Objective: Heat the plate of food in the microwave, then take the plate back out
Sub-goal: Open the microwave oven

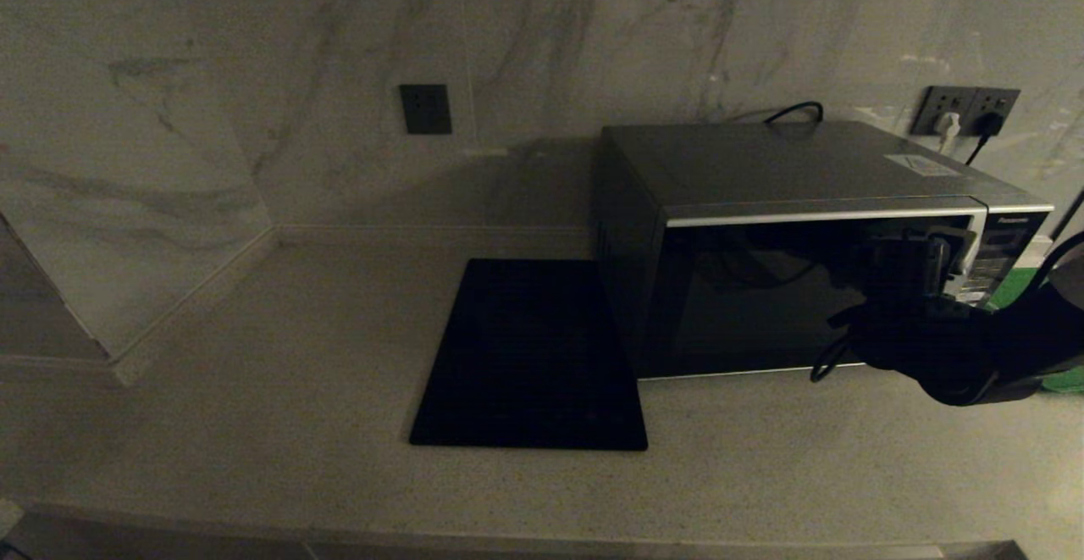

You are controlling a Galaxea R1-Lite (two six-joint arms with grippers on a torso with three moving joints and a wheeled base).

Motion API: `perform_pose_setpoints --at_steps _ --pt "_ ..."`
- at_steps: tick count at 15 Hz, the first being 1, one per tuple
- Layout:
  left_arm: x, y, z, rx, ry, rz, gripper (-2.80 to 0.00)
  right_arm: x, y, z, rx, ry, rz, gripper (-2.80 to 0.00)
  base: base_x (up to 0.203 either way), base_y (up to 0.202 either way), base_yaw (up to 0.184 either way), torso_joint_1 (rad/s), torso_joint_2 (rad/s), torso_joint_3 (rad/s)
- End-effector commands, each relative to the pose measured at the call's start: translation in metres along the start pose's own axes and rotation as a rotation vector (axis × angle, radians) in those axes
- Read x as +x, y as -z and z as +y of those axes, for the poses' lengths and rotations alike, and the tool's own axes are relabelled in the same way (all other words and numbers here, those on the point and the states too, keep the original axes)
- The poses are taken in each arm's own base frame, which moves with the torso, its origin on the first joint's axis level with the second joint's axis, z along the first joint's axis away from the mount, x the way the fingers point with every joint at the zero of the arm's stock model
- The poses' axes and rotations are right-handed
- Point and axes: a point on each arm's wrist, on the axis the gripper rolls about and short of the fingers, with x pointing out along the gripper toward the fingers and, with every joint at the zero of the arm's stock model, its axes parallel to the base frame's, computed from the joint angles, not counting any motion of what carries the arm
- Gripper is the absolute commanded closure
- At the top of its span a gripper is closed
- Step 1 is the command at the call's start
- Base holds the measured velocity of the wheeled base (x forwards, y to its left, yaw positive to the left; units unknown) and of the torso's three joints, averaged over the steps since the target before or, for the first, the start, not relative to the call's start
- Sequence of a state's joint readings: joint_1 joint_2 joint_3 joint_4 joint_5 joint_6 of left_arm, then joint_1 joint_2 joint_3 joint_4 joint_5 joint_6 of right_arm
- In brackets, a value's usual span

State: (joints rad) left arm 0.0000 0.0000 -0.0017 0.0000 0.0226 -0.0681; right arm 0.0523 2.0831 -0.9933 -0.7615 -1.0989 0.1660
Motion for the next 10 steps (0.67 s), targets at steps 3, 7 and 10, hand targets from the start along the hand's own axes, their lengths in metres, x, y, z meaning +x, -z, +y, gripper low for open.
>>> perform_pose_setpoints --at_steps 3,7,10 --pt "0.0 0.0 0.0 -0.001 0.0 0.0 0.0 -0.004 -0.001 -0.005 -0.01 0.008 0.002 -2.8 0.0 0.0 0.0 0.0 0.0 0.0" --pt "0.0 0.0 0.0 -0.001 0.0 0.0 0.0 -0.005 0.011 -0.009 -0.044 0.012 0.022 -2.8 0.0 0.0 0.0 0.0 0.0 0.0" --pt "0.0 0.0 0.0 -0.001 0.0 0.0 0.0 -0.003 0.012 -0.009 -0.038 0.015 0.021 -2.8 0.0 0.0 0.0 0.0 0.0 0.0"
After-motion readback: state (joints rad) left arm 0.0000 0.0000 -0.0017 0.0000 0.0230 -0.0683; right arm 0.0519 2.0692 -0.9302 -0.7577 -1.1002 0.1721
